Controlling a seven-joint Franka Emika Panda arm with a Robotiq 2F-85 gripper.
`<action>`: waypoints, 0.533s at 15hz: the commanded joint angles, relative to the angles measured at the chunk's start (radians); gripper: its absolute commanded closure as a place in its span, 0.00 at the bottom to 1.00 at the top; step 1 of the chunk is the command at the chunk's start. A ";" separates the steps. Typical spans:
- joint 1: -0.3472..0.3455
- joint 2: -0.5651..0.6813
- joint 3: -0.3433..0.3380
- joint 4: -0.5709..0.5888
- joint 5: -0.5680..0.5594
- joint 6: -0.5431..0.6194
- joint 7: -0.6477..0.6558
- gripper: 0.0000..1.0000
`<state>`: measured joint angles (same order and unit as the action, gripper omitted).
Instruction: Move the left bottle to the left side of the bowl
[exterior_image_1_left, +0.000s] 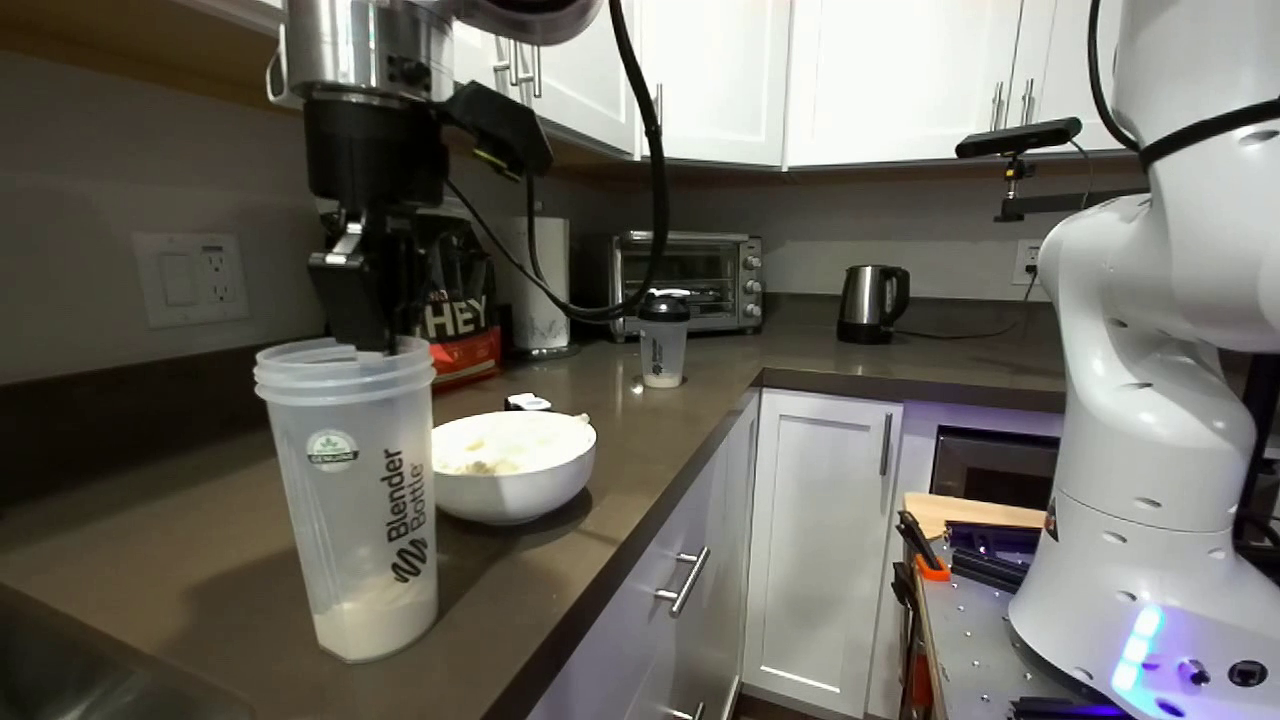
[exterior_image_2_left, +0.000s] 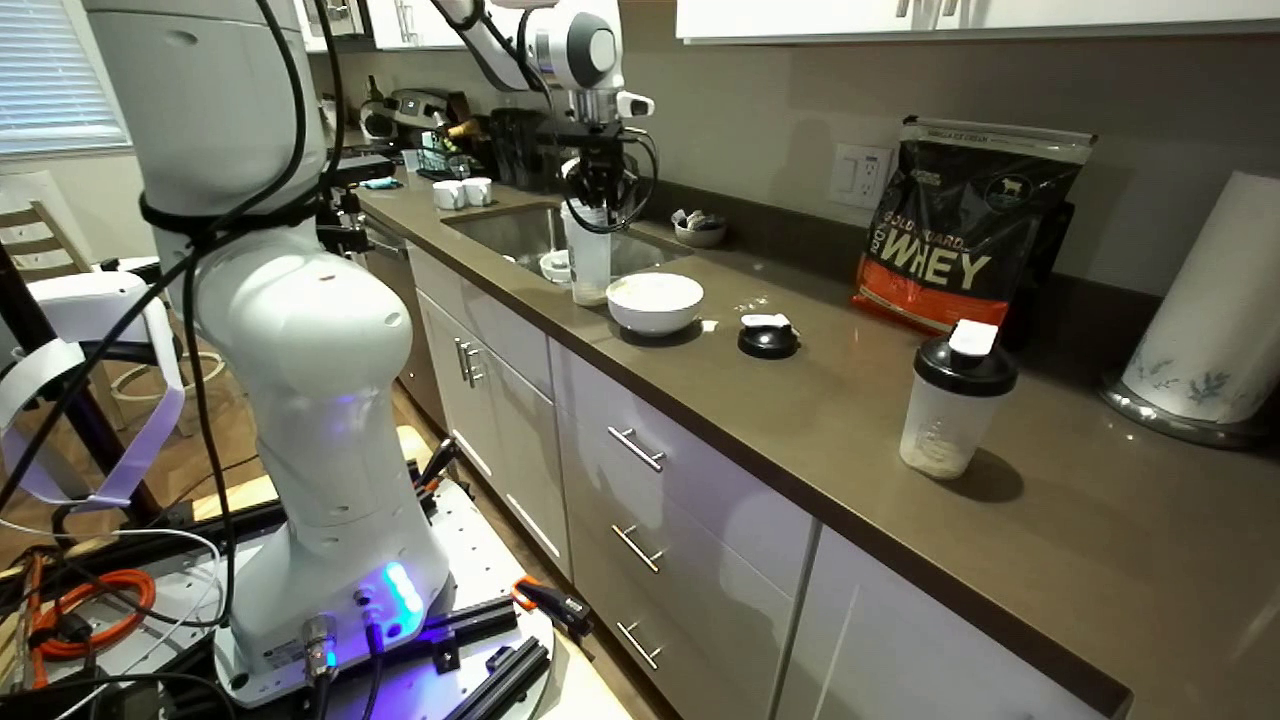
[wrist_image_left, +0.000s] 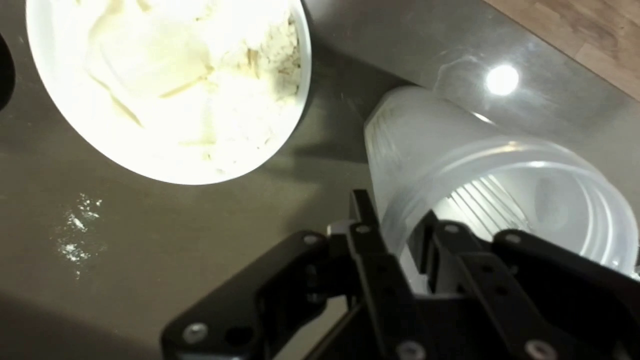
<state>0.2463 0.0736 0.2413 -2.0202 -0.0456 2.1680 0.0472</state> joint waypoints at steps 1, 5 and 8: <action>0.010 0.038 0.002 0.035 -0.026 -0.043 0.003 0.47; 0.012 0.047 0.000 0.043 -0.024 -0.057 -0.001 0.21; 0.011 0.045 -0.001 0.053 -0.024 -0.067 -0.002 0.16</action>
<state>0.2537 0.1073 0.2421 -2.0064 -0.0506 2.1458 0.0472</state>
